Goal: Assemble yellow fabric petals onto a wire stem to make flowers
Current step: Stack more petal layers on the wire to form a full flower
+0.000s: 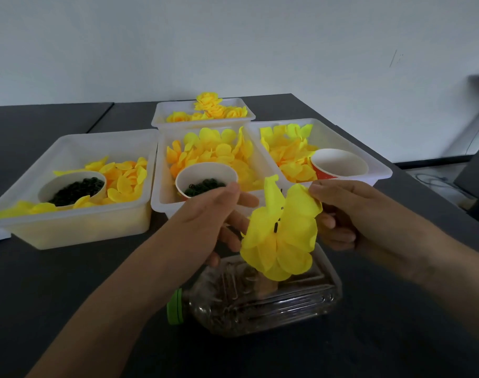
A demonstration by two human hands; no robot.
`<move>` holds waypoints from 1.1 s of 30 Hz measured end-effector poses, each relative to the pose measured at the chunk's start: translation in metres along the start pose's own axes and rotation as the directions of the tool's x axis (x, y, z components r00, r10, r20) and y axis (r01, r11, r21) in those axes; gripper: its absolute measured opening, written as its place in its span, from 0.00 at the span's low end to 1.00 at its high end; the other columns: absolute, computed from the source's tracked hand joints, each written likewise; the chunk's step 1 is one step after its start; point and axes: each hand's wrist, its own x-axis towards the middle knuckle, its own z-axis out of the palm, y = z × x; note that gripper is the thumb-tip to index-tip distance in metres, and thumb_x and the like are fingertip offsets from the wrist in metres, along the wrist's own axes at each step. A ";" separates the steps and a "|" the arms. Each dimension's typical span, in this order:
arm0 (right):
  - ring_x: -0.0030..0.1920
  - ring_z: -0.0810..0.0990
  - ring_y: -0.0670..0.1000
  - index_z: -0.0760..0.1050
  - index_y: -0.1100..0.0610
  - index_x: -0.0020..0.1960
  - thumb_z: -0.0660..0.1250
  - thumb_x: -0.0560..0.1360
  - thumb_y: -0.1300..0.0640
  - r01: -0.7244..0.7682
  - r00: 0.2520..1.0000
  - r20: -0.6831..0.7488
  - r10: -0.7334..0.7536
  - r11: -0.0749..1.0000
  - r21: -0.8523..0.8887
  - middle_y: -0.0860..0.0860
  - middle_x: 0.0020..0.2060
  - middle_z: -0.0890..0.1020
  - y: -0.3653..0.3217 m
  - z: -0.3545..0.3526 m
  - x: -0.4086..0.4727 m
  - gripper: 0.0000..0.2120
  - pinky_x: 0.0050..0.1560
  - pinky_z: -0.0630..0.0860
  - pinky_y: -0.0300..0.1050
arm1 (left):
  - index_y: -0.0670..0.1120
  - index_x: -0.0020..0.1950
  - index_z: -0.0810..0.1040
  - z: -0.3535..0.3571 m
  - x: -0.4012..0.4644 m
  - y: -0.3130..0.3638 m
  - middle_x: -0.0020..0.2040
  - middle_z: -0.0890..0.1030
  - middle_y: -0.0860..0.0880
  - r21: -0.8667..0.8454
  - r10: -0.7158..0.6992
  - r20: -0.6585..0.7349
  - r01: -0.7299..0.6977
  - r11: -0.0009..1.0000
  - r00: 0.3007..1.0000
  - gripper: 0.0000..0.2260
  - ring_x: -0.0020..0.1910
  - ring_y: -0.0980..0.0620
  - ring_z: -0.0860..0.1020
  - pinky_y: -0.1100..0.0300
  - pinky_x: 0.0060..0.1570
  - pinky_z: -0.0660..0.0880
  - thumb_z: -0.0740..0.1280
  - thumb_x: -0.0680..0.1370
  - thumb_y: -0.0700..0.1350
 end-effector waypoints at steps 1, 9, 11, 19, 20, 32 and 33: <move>0.23 0.59 0.47 0.69 0.56 0.35 0.61 0.77 0.52 -0.004 1.000 0.005 0.004 1.000 0.028 0.52 0.27 0.67 0.001 0.001 -0.002 0.13 0.23 0.59 0.38 | 0.52 0.47 0.81 0.001 -0.001 0.000 0.29 0.80 0.52 0.044 -0.016 0.007 0.015 0.999 1.000 0.23 0.27 0.55 0.75 0.65 0.22 0.68 0.57 0.66 0.65; 0.24 0.59 0.47 0.70 0.54 0.35 0.61 0.77 0.52 0.035 0.997 0.059 -0.044 0.989 0.144 0.51 0.28 0.68 -0.006 0.007 -0.013 0.12 0.25 0.59 0.38 | 0.52 0.32 0.80 0.002 -0.010 0.000 0.23 0.74 0.58 0.187 0.225 0.066 -0.234 0.954 0.972 0.15 0.21 0.62 0.68 0.73 0.25 0.64 0.64 0.71 0.61; 0.25 0.59 0.48 0.69 0.54 0.34 0.61 0.76 0.52 0.034 0.997 0.059 -0.043 0.989 0.141 0.51 0.28 0.68 -0.007 0.010 -0.015 0.12 0.25 0.59 0.38 | 0.50 0.29 0.81 0.004 -0.006 0.001 0.22 0.74 0.55 0.107 0.221 0.004 -0.220 0.970 0.975 0.15 0.21 0.62 0.66 0.72 0.23 0.64 0.63 0.73 0.54; 0.23 0.60 0.48 0.67 0.59 0.37 0.62 0.74 0.53 0.062 0.997 0.050 -0.067 0.993 0.099 0.52 0.28 0.71 -0.006 0.015 -0.019 0.12 0.24 0.63 0.37 | 0.50 0.35 0.82 0.007 -0.003 -0.001 0.28 0.73 0.52 -0.036 0.205 -0.114 -0.210 0.977 0.972 0.14 0.28 0.58 0.69 0.67 0.25 0.65 0.65 0.66 0.60; 0.23 0.61 0.48 0.68 0.59 0.37 0.62 0.74 0.53 0.063 0.996 0.050 -0.068 0.993 0.102 0.53 0.28 0.71 -0.006 0.015 -0.019 0.12 0.24 0.63 0.37 | 0.49 0.36 0.82 0.009 -0.002 -0.003 0.30 0.74 0.50 -0.082 0.178 -0.108 -0.187 0.979 0.978 0.15 0.29 0.56 0.69 0.65 0.25 0.65 0.66 0.64 0.61; 0.23 0.59 0.48 0.66 0.60 0.37 0.62 0.73 0.53 0.050 0.998 0.037 -0.056 0.988 0.144 0.52 0.27 0.69 -0.006 0.019 -0.021 0.12 0.24 0.63 0.37 | 0.48 0.38 0.82 0.013 -0.001 -0.003 0.30 0.72 0.50 -0.408 0.030 0.055 -0.005 0.913 0.998 0.12 0.27 0.56 0.66 0.61 0.27 0.58 0.73 0.60 0.54; 0.23 0.59 0.48 0.67 0.59 0.37 0.63 0.73 0.53 0.051 0.998 0.032 -0.056 0.988 0.147 0.52 0.27 0.69 -0.007 0.019 -0.021 0.12 0.24 0.63 0.37 | 0.49 0.36 0.83 0.012 -0.002 -0.002 0.30 0.72 0.51 -0.399 0.029 0.069 0.001 0.917 0.997 0.10 0.27 0.56 0.66 0.60 0.28 0.59 0.71 0.61 0.54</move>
